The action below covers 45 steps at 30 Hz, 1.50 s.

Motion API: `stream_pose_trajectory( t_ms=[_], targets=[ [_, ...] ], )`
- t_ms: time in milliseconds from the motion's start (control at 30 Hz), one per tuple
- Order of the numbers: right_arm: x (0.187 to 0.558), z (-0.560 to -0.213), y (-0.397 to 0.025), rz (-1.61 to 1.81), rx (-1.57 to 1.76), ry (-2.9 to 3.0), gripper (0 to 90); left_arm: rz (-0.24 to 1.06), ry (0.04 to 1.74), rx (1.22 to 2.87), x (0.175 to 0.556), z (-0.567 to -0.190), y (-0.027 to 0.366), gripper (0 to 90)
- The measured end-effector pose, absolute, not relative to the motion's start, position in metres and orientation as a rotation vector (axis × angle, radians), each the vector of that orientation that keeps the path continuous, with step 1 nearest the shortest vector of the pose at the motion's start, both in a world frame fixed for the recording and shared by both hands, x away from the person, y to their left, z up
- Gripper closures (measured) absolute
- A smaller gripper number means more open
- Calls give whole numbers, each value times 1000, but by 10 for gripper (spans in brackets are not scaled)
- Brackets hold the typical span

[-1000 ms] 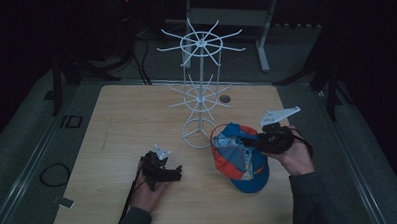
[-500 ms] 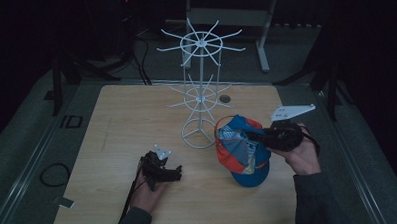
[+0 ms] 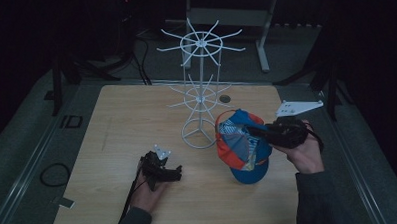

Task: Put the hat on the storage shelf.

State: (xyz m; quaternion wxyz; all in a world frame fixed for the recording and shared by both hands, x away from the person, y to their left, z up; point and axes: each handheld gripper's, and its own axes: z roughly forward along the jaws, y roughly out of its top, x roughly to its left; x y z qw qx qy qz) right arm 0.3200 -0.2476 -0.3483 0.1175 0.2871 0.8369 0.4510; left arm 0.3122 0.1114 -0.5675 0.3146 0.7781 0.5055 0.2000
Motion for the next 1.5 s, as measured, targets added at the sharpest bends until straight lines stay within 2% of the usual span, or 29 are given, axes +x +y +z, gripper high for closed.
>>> stream_pose_trajectory(
  t_ms=[1500],
  targets=[
    [317, -299, -250, 1438, 780, 2335, 845, 527, 1332, 2052, 312, -567, 111, 26]
  ],
)
